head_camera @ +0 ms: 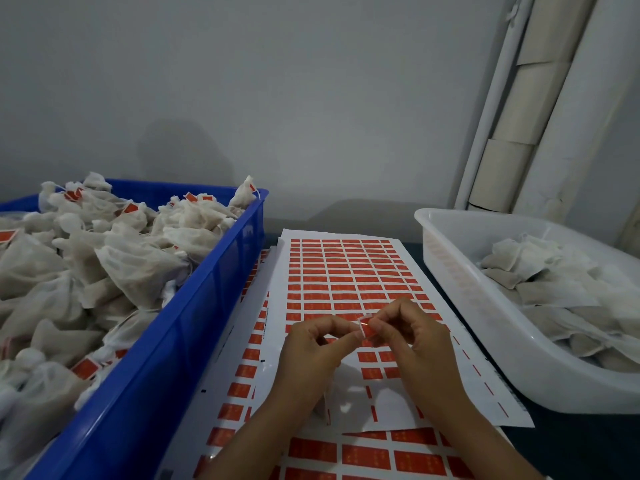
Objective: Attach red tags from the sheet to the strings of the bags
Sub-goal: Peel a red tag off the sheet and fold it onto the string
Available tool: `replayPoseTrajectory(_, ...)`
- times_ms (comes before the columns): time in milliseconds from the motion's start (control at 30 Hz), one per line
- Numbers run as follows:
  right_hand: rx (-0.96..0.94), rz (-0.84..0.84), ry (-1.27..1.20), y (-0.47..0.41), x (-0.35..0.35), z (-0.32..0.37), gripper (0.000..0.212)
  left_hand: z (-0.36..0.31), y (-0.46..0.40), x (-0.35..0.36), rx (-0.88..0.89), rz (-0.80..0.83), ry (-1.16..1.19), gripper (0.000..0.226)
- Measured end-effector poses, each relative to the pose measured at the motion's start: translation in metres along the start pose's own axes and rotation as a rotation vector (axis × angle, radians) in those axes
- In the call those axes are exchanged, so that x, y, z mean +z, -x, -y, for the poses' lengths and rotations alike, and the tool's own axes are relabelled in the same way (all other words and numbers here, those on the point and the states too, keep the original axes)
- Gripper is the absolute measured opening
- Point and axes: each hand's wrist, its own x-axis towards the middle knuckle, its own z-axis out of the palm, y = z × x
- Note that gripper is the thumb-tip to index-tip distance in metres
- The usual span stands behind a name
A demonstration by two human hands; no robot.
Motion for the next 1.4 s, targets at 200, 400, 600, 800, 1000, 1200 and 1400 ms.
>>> replayPoseTrajectory(200,0.002,0.001,0.029,0.000,0.001,0.000,0.015,0.002,-0.001,-0.001,0.026,0.012,-0.014,0.005)
replayPoseTrajectory(400,0.022,-0.013,-0.001,0.001,0.002,0.000,0.013,0.001,-0.001,0.000,0.034,0.012,-0.013,0.007)
replayPoseTrajectory(600,0.033,-0.023,-0.027,0.001,0.002,-0.001,0.012,0.000,0.001,0.001,0.038,0.009,-0.010,0.006)
replayPoseTrajectory(800,0.027,-0.038,-0.043,0.002,0.002,-0.001,0.011,-0.001,0.002,0.000,0.055,0.006,-0.041,0.007)
replayPoseTrajectory(1000,0.159,-0.149,-0.208,0.003,0.011,0.002,0.025,-0.003,0.001,-0.001,0.006,0.001,0.009,0.007)
replayPoseTrajectory(1200,0.263,-0.015,-0.239,0.003,0.011,0.000,0.028,0.001,0.000,-0.001,0.003,-0.003,0.017,0.008)
replayPoseTrajectory(1400,0.183,0.030,-0.184,0.001,0.012,-0.005,0.017,0.004,-0.001,-0.001,0.033,0.017,-0.016,0.008)
